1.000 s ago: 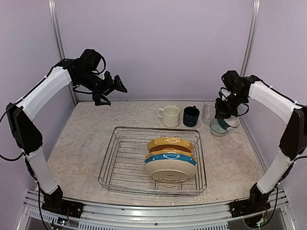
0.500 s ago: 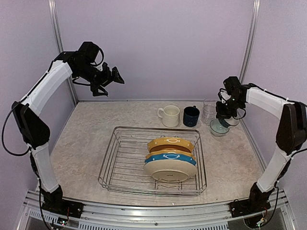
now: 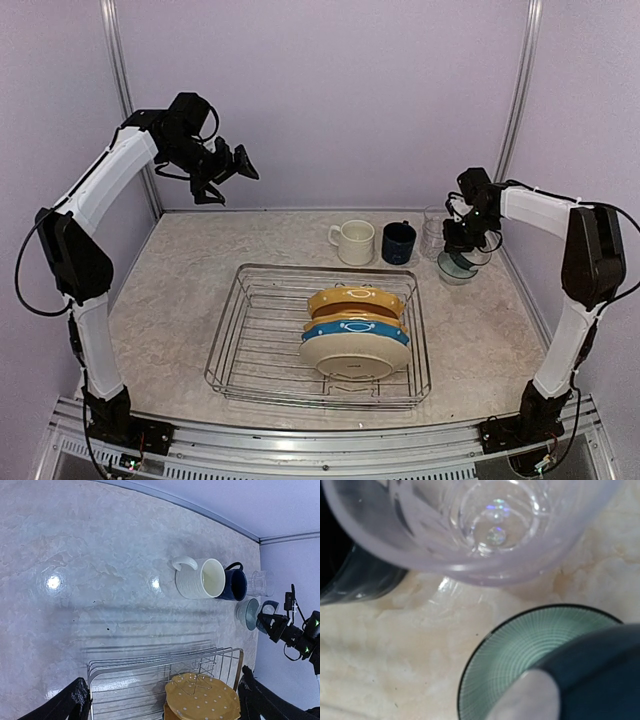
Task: Unload the mixed dishes from the dish rack
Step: Place the bowl in the bowl.
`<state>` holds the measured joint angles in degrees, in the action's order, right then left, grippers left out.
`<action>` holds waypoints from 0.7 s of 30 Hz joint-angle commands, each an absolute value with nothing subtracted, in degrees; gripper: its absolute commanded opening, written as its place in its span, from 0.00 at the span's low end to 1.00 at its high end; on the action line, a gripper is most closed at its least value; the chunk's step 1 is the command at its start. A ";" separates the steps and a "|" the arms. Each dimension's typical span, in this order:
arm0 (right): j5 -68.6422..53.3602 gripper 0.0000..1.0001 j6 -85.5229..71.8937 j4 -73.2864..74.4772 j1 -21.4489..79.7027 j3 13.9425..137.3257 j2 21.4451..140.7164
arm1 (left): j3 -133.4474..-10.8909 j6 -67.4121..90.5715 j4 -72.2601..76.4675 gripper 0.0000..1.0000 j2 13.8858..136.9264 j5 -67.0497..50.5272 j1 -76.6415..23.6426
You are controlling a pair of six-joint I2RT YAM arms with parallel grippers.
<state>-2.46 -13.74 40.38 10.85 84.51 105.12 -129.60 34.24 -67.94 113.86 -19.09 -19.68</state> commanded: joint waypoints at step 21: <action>-1.80 0.10 -13.41 38.58 10.76 87.54 109.63 | -130.78 34.85 -70.37 0.99 115.29 -21.01 -18.99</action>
